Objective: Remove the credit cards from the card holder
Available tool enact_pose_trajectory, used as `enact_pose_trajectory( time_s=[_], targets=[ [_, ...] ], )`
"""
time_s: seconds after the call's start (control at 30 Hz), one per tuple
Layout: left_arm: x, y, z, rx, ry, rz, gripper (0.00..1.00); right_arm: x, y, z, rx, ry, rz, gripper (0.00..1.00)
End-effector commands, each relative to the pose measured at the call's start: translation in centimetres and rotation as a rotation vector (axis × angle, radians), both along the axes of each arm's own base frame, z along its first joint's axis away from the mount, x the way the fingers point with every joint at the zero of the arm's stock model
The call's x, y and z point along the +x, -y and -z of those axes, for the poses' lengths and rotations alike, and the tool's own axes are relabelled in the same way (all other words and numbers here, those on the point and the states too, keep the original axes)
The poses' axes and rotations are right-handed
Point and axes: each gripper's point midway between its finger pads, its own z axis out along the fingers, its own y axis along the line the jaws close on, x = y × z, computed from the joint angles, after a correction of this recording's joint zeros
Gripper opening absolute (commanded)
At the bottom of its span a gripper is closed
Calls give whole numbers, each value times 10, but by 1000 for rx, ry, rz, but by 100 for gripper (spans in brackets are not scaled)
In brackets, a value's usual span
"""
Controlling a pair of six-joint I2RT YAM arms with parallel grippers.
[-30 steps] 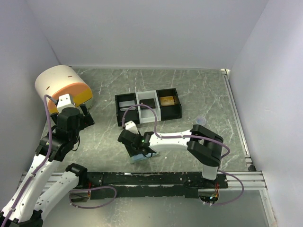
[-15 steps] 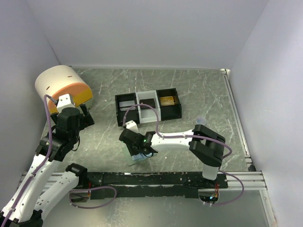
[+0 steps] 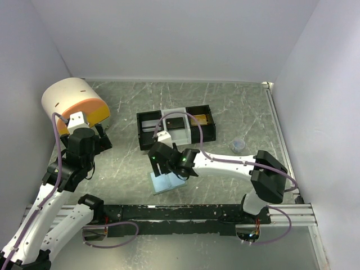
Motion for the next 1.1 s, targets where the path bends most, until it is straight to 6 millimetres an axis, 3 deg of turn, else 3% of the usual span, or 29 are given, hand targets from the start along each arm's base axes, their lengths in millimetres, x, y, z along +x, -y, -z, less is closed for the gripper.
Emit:
enact_pose_trajectory(
  time_s=[0.0,0.3,0.8,0.93,1.0,1.07],
  targets=[
    [2,-2,-5,-2,22,-7,100,13,40,23,-93,-27,103,69],
    [3,-1,-3,1,12,-6,100,6,51,55,-174,-77,103,71],
    [2,-1,-4,0,17,-4,100,-2,58,89,-257,-137,106,71],
    [2,-1,-4,-1,19,-5,100,-2,65,92,-309,-110,137,62],
    [2,-1,-5,-1,21,-3,100,-2,65,89,-309,-98,140,50],
    [2,-1,-4,0,19,-5,100,-1,62,85,-301,-85,139,45]
  ],
)
